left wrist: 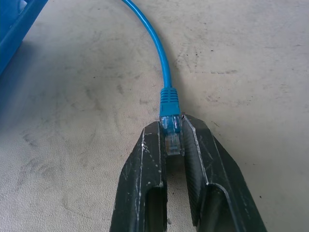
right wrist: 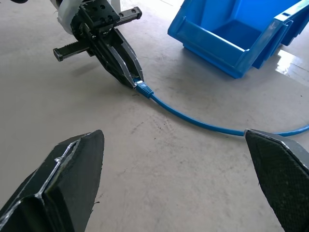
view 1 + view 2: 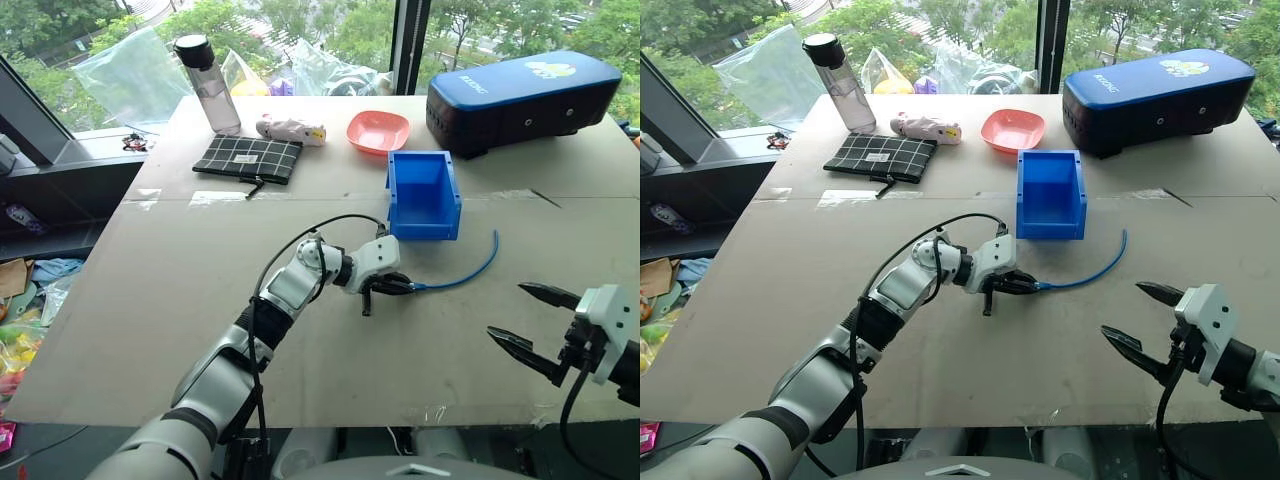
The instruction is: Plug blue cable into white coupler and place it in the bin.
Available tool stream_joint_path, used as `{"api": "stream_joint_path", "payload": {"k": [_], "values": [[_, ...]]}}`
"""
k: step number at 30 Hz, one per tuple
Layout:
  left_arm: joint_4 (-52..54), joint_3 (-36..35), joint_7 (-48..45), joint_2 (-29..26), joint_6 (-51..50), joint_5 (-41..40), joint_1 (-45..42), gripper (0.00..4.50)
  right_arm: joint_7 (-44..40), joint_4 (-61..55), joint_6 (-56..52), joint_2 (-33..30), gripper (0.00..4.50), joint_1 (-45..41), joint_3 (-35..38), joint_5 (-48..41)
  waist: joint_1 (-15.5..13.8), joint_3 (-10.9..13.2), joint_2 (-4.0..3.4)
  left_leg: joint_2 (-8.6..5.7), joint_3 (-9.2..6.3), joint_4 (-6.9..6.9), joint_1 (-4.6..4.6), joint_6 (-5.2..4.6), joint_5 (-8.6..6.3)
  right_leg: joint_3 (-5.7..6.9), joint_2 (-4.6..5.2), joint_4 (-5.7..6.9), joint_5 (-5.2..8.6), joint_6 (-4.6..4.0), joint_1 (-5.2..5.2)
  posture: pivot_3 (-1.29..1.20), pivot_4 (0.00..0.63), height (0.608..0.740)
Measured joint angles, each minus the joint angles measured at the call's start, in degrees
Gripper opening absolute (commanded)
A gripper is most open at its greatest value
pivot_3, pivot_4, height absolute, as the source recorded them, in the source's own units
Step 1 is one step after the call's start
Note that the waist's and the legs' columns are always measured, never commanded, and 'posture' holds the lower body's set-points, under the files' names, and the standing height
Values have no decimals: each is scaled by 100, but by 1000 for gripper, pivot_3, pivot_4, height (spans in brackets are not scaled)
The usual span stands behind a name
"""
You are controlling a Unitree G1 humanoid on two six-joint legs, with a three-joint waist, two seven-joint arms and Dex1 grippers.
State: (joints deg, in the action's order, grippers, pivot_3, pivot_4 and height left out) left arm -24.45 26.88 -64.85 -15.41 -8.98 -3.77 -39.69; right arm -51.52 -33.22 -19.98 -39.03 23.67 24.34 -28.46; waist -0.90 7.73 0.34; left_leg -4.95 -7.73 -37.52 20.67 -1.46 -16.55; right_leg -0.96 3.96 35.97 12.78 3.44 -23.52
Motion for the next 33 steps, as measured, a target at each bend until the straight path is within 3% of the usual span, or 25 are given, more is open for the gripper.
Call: {"api": "stream_joint_path", "payload": {"k": [3, 8, 13, 18, 21, 25, 28, 33], "values": [[231, -268, -168, -20, -498, -363, 118, 0, 321, -188, -456, 177, 4435, -24, -99, -386, 10, 0, 0, 2, -4, 0, 2, 0, 0, -1, 2, 3, 0, 0, -2, 0, 150, 740], [1518, -1443, -368, -82, -3137, -2294, 143, 0, 1154, -690, -1875, 577, 4435, -87, -485, -2253, 18, -1, -1, 6, -14, -2, 4, -1, 0, -3, 5, 3, 0, -1, -3, 0, 150, 740], [2338, -2217, -109, -170, -5007, -3735, 138, 0, 2244, -557, -2262, 1103, 4435, -1299, -784, -3761, 31, -2, -3, 3, -8, -4, -1, 1, 0, 0, 1, 7, 0, -1, -3, 0, 150, 740], [2615, -2609, 332, -153, -5722, -4344, 177, 0, 3126, -326, -2357, 1385, 4435, -2131, -1056, -4890, 9, -2, -1, 2, -19, -4, 3, 3, 2, 1, 1, 7, -1, -2, -5, 0, 150, 740], [2670, -2802, 657, 34, -5961, -4676, 167, 0, 3533, -180, -2346, 1624, 3208, -2588, -1336, -5325, 17, -2, -1, 2, -17, -4, 2, 6, 3, 0, 1, 9, -1, -2, -5, 0, 150, 740], [2798, -2917, 980, 25, -6117, -4933, 170, 0, 3748, -144, -2294, 1772, 1155, -2688, -1511, -5554, 18, -2, -2, 1, -12, -4, 1, 6, 3, 0, -1, 9, -1, -2, -6, 0, 150, 740], [2852, -2988, 1051, 2, -6167, -5081, 209, 0, 3729, -134, -2206, 1816, 42, -2689, -1532, -5640, 24, -2, -2, 1, -11, -3, 0, 6, 3, -2, -3, 13, -1, -2, -8, 0, 150, 740], [3115, -3006, 1195, -32, -6013, -5152, 326, 0, 3683, -134, -2099, 1819, 18, -2685, -1587, -5729, 20, -3, -2, 1, -8, -3, -1, 6, 3, -5, -4, 14, -1, -2, -8, 0, 150, 740]]}}
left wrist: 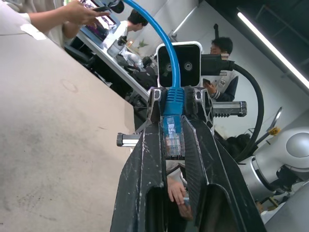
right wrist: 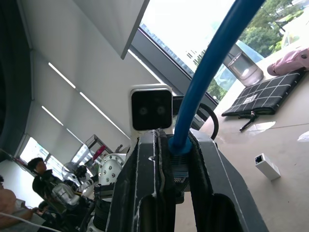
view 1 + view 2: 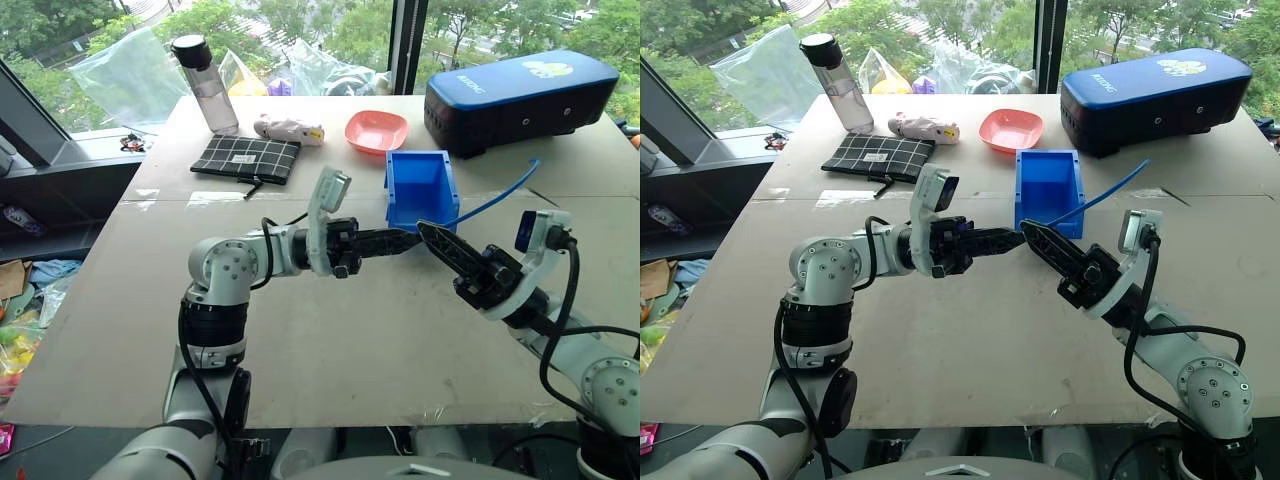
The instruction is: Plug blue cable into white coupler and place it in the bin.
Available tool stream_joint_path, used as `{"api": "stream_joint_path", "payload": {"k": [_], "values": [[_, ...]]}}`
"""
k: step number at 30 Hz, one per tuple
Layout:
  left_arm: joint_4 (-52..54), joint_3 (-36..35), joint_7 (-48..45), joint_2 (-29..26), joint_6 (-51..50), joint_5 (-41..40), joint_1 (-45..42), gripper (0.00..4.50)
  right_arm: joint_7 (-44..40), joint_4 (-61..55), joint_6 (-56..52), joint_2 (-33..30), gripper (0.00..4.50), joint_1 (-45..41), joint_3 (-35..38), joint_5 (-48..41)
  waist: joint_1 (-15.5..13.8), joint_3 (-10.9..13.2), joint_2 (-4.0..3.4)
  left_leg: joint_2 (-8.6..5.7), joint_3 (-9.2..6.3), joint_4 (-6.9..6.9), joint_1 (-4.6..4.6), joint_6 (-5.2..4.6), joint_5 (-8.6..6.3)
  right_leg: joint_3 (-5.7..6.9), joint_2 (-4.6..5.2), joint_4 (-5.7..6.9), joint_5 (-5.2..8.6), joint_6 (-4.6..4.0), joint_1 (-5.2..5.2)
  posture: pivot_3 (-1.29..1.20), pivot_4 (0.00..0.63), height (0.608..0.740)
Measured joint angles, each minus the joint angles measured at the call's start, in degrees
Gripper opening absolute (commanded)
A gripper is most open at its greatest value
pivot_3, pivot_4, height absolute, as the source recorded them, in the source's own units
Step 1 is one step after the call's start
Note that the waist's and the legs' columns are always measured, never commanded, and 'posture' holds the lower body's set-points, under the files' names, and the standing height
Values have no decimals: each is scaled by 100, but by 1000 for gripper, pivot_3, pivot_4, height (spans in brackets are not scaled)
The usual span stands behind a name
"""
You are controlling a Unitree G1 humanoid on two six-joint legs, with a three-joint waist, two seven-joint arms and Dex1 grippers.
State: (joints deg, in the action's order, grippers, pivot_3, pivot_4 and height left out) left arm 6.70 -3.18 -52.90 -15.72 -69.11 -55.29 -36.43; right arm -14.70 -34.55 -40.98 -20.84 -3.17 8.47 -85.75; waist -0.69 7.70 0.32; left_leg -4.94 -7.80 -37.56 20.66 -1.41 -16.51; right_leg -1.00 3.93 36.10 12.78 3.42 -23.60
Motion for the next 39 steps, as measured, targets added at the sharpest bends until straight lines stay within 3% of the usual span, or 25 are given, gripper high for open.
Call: {"api": "stream_joint_path", "payload": {"k": [1, 7, 10, 14, 21, 38, 39], "values": [[30, -1, 51, 1, 27, -6, 30, 0, -4, 1, 10, 1, 18, 2, -13, 0, 1, 0, 0, 0, 1, 0, -1, 0, 0, -1, 0, 1, 0, 0, 0, 0, 150, 740], [188, 18, 331, -215, 146, 32, 147, 2671, -103, 39, 41, -10, 0, 5, -105, 23, 4, 0, 0, 0, 2, 1, 0, 0, 0, -4, 0, 1, 0, 0, -3, 0, 150, 740], [570, 10, 438, -629, 468, 254, 426, 4073, -104, 53, 87, -16, 0, 95, -128, 78, 19, 0, 0, 2, 5, 8, -2, 0, 0, -12, 1, 1, 0, -1, -7, 0, 150, 740], [885, 32, 578, -1385, 1713, 1374, 1128, 4073, -109, 125, 201, -22, 0, 324, -54, 245, 7, -3, -7, 4, 10, 17, -8, 1, 0, -34, 0, -2, 1, -2, -7, 0, 150, 740], [-454, 44, 1190, -1654, 4280, 3374, 1456, 4073, -142, 139, 371, 111, 0, 419, -179, 642, -24, -4, -6, -1, 8, 15, -1, 0, -1, -27, 6, -8, -1, -2, -6, 0, 150, 740], [-2932, 796, 391, -1387, 6323, 4558, 713, 4073, 18, 48, 406, 97, 0, 424, -269, 806, 1, -5, -5, -1, 5, 15, 1, -1, -1, -8, 6, -7, -1, 0, -8, 0, 150, 740], [-3049, 807, 374, -1370, 6399, 4606, 676, 3834, 32, 5, 427, 96, 0, 453, -263, 808, 1, -5, -5, -1, 4, 15, 0, -1, -1, -7, 6, -7, -1, 0, -7, 0, 150, 740]]}}
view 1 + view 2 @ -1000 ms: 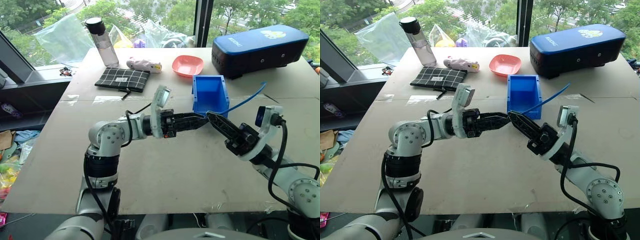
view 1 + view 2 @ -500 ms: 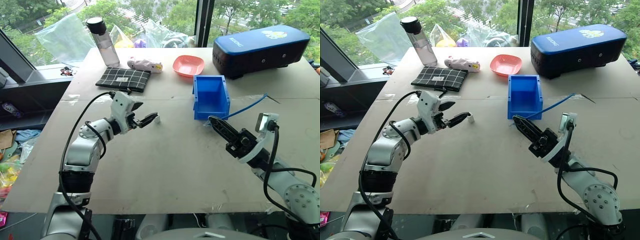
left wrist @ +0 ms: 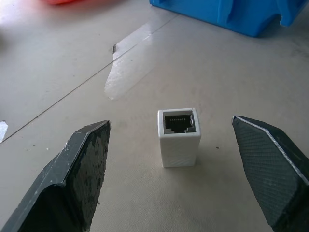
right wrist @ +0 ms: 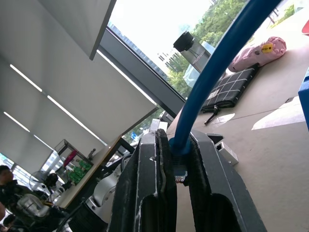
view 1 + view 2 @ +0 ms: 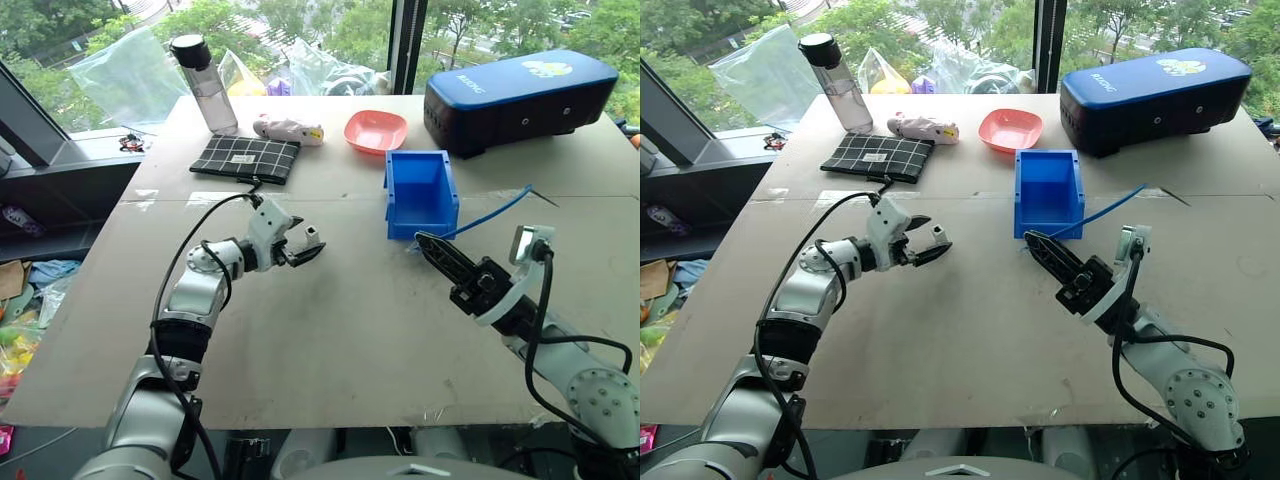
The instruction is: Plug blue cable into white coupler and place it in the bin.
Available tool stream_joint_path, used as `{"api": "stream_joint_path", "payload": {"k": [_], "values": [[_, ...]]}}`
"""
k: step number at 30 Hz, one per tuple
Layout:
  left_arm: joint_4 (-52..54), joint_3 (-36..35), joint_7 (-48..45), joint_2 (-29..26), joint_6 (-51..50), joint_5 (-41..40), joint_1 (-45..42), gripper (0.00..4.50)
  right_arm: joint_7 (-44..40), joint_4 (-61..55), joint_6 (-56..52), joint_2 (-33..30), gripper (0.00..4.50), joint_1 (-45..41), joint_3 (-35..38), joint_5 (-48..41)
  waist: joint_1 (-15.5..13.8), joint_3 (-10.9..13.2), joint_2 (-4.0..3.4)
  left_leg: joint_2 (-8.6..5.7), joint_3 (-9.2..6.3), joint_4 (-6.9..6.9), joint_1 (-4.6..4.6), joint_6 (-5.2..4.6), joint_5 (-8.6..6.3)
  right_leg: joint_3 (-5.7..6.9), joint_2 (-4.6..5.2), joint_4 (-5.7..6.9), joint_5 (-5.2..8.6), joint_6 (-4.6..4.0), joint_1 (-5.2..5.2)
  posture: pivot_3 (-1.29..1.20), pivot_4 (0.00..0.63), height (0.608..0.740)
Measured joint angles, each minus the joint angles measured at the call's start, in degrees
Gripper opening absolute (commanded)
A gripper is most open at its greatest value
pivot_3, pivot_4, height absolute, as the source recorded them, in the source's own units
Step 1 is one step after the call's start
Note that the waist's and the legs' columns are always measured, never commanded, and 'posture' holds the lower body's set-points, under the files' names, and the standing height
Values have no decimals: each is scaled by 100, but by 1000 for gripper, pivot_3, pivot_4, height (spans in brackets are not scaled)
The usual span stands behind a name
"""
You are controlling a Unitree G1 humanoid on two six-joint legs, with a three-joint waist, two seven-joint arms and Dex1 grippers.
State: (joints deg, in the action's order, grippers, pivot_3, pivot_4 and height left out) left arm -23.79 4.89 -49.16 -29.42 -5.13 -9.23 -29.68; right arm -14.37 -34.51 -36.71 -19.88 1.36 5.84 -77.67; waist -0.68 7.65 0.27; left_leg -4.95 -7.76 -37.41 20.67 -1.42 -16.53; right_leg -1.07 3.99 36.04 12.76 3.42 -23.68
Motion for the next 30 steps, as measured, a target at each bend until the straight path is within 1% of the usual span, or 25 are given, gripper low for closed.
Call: {"api": "stream_joint_path", "payload": {"k": [2, 7, 8, 12, 15, 17, 19, 20, 22, 26, 30], "values": [[-157, 4, -27, 36, 95, 29, -56, 3303, 24, -64, 19, -2, 0, 19, 3, 5, 0, 0, 0, 0, 0, 0, 0, 0, 0, 2, 0, 0, 0, 0, 0, 0, 150, 740], [-571, 14, -82, 181, 341, 124, -212, 917, 68, -119, 76, -51, 0, 110, 4, 63, 2, -1, 2, 0, 0, -1, 1, -1, 0, 4, -1, 1, 0, 1, 0, 0, 150, 740], [-634, 13, -85, 210, 391, 126, -233, 501, 70, -119, 79, -71, 0, 113, 5, 70, 2, -1, 2, 0, 0, -1, 0, 0, 0, 4, 0, 2, 0, 1, 0, 0, 150, 740], [-681, 15, -199, 262, 482, 127, -251, 523, 46, -119, 86, -178, 0, 113, 5, 138, 1, -1, 2, 0, -1, -2, 1, -1, 0, 5, -1, 3, 0, 1, 0, 0, 150, 740], [-517, 36, -456, 286, 439, 97, -240, 523, -59, -119, 96, -319, 0, 97, -1, 419, 0, -1, 2, -1, 0, -4, 2, -1, 0, 7, -1, 3, 0, 1, 0, 0, 150, 740], [-157, 142, -703, 314, 282, 2, -205, 523, -219, -93, 98, -485, 0, 14, -49, 717, -3, -1, 2, -1, 0, -4, 3, -1, 0, 8, -1, 3, 0, 1, 1, 0, 150, 740], [313, 401, -1039, 419, 72, -50, -167, 523, -521, 21, 101, -719, 0, -227, -205, 1176, 1, -1, 2, -2, 3, -7, 3, -1, 0, 6, -3, 4, 0, 1, 1, 0, 150, 740], [562, 648, -1252, 510, -15, -53, -156, 523, -771, 170, 100, -941, 0, -426, -376, 1506, 1, -1, 2, -3, 4, -8, 3, -2, 0, 7, -7, 4, 0, 1, 2, 0, 150, 740], [775, 994, -1509, 667, -77, -44, -153, 523, -1115, 399, 115, -1109, 0, -660, -594, 1952, 1, -2, 4, -1, 1, -9, 2, -2, 0, 10, -27, 3, 0, 1, 3, 0, 150, 740], [714, 1488, -1927, 720, -9, 142, -256, 523, -1992, 1034, 245, -1512, 0, -1095, -1126, 2935, 46, -1, 4, 4, 3, -8, 1, -1, 0, 7, -33, 4, 0, 0, 2, 0, 150, 740], [371, 1781, -2183, 759, 240, 369, -517, 523, -2668, 1598, 473, -1572, 0, -1571, -1481, 3609, 68, -1, 5, 4, 3, -9, 2, -1, 1, 9, -32, 3, 0, 1, 2, 0, 150, 740]]}}
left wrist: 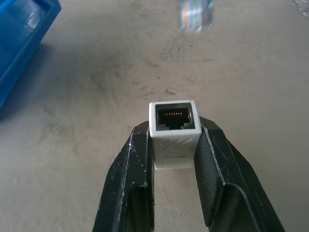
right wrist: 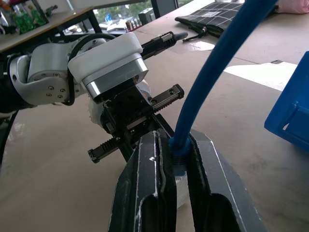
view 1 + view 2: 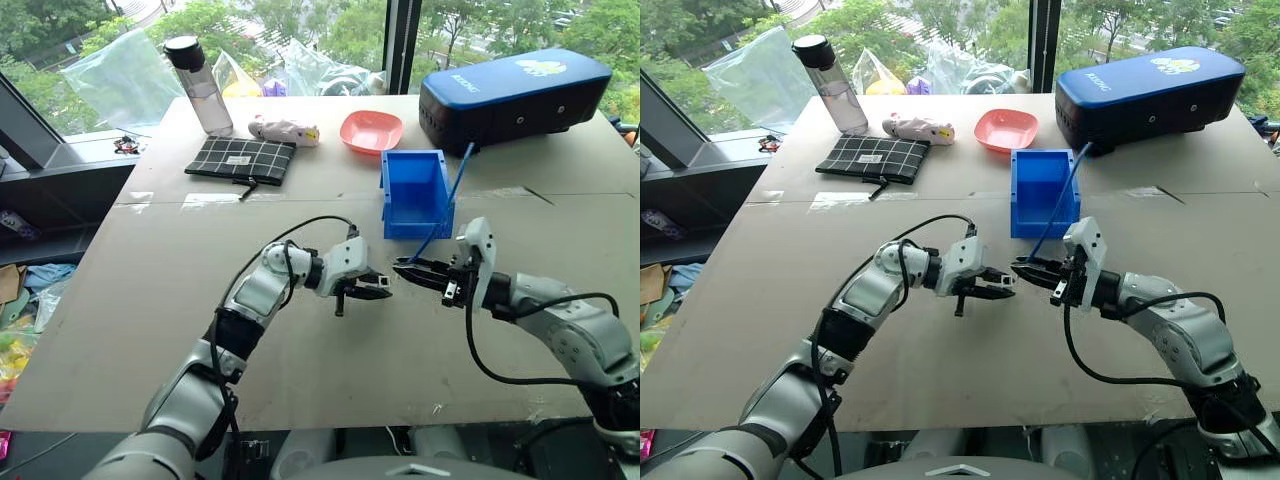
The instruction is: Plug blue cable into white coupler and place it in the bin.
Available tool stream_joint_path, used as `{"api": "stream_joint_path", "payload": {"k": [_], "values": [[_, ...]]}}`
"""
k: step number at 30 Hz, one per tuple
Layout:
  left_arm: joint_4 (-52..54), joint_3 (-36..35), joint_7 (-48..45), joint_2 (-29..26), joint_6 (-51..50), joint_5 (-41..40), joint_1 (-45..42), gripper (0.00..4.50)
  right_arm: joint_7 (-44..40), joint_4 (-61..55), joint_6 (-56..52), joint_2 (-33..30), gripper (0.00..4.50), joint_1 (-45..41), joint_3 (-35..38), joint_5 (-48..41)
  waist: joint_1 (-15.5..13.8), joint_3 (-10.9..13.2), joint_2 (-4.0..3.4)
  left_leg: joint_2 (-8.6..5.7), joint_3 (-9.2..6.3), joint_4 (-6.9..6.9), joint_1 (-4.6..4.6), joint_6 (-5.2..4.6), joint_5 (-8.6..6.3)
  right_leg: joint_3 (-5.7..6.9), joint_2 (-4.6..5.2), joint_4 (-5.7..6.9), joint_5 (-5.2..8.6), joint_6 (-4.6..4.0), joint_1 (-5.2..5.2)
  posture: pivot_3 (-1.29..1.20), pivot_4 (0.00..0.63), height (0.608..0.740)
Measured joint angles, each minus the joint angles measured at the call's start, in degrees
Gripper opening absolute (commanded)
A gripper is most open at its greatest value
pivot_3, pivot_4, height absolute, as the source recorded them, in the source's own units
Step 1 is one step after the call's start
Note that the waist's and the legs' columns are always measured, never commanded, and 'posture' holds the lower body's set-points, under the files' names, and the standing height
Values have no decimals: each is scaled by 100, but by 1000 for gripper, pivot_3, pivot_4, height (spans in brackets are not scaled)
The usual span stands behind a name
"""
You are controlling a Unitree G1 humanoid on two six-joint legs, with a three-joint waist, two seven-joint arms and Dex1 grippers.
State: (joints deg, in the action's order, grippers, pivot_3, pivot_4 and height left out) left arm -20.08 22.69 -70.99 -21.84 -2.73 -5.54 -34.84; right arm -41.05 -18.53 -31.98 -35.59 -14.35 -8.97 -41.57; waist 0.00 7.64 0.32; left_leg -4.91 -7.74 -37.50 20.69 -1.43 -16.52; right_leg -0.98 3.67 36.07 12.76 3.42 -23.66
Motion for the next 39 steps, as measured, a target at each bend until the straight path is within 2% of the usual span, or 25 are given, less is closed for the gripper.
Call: {"api": "stream_joint_path", "payload": {"k": [7, 15, 24, 29, 39], "values": [[-468, 59, -306, 26, 414, 117, -241, 523, -859, 696, 463, 46, 0, -459, -476, 997, 11, 0, 1, 0, -4, -1, 1, 1, 0, 1, 6, -1, 0, 0, 0, 0, 150, 740], [-589, 37, -431, 16, 482, 158, -319, 523, -1230, 1174, 810, 351, 0, -582, -672, 1692, 51, -1, 2, 0, -4, -2, -1, 1, 0, -1, 14, 3, 0, 0, -1, 0, 150, 740], [-461, 21, -414, -38, 458, 166, -246, 523, -1378, 1224, 817, 509, 0, -583, -602, 1860, 64, -1, 1, 0, -6, -2, -1, 2, 0, 0, 22, 6, 0, 0, -2, 0, 150, 740], [-382, 14, -385, -42, 428, 199, -209, 523, -1523, 1177, 638, 556, 0, -738, -337, 1637, 65, -1, 1, 0, -6, -2, -1, 2, 0, 0, 23, 6, 0, 0, -2, 0, 150, 740], [-341, 24, -376, -37, 398, 205, -197, 523, -1686, 1052, 590, 682, 0, -784, -437, 1678, 65, -1, 1, -2, -8, -2, 0, 2, 0, 3, 25, 5, 0, 0, -2, 0, 150, 740]]}}
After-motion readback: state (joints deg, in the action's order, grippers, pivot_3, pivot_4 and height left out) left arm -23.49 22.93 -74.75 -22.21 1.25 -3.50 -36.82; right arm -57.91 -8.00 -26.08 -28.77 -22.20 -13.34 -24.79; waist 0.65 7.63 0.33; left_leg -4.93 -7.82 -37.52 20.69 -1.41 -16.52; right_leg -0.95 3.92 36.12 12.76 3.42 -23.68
